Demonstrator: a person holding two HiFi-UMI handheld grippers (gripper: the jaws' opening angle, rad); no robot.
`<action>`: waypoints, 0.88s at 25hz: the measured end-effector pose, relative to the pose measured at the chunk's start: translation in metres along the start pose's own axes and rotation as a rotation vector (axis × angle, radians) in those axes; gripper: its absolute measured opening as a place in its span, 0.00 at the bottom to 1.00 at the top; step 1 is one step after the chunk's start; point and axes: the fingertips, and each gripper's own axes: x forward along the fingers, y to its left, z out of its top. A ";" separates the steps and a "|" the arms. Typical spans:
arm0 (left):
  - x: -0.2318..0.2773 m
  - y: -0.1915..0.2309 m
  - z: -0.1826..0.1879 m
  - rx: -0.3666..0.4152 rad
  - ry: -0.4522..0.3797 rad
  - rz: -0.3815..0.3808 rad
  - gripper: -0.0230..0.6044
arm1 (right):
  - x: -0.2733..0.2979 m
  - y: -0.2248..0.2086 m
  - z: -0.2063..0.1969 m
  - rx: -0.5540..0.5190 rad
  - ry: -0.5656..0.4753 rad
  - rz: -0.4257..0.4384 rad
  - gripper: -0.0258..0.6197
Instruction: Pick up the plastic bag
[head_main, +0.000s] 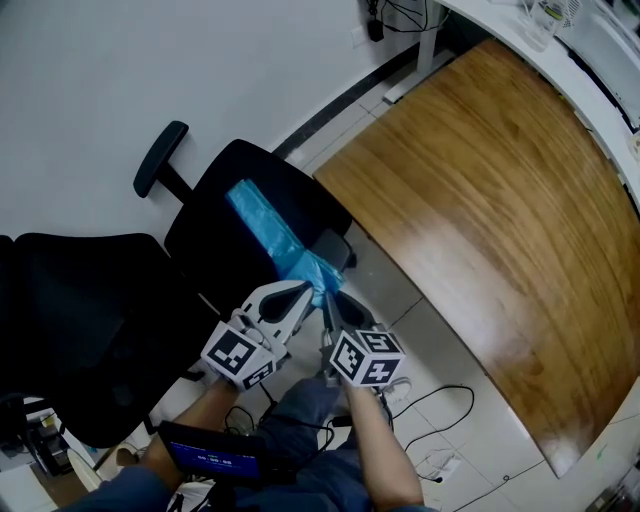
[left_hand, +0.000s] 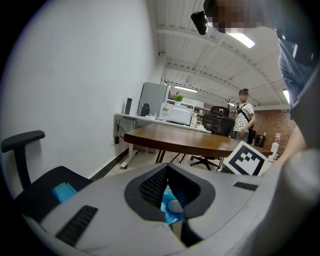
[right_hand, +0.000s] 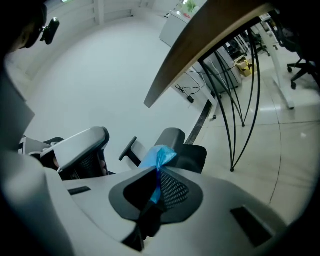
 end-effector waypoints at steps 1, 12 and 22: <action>0.001 -0.001 0.000 0.001 -0.001 -0.002 0.05 | -0.001 0.001 0.000 0.000 0.000 0.008 0.06; 0.000 -0.007 0.007 -0.007 -0.014 0.008 0.05 | -0.010 0.019 0.016 -0.012 -0.013 0.077 0.04; -0.020 0.010 0.059 -0.018 -0.115 0.083 0.05 | -0.008 0.085 0.071 -0.115 -0.035 0.181 0.04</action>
